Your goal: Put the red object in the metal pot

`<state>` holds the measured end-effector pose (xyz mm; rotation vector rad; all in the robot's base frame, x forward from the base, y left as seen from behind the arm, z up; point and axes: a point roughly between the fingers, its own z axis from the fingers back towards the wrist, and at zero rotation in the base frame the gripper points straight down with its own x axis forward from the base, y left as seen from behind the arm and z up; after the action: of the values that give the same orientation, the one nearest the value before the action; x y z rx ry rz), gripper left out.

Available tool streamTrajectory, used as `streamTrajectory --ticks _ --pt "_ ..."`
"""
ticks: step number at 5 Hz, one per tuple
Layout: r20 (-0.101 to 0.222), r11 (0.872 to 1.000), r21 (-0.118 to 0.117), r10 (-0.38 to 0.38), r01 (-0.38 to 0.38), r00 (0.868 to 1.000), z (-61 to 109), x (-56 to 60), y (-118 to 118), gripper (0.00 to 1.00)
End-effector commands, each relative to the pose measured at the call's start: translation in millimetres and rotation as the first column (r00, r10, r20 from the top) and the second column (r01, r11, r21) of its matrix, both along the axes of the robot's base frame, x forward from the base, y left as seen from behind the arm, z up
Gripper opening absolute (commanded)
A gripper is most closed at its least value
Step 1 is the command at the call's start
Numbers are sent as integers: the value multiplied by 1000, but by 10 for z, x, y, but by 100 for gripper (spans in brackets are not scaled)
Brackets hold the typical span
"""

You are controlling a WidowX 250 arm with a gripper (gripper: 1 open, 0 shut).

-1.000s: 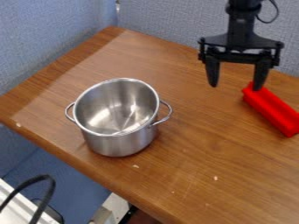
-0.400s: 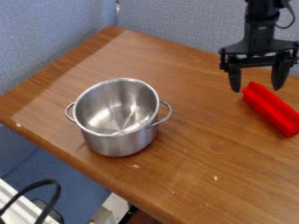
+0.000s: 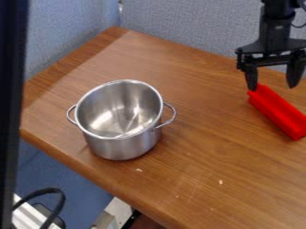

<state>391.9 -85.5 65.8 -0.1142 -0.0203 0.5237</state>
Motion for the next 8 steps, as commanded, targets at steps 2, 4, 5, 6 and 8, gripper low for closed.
streamTrajectory --ticks 2,4,5,6,8 --pt "95 1000 23 14 -16 995 151 103 -345 100" --pt "86 998 50 19 -23 996 -75 183 -394 100" --pt "64 998 57 18 -22 998 -201 176 -357 100" --pt "59 996 68 -58 54 997 -246 176 -363 0" --pt "48 992 86 -98 94 994 -316 166 -399 0"
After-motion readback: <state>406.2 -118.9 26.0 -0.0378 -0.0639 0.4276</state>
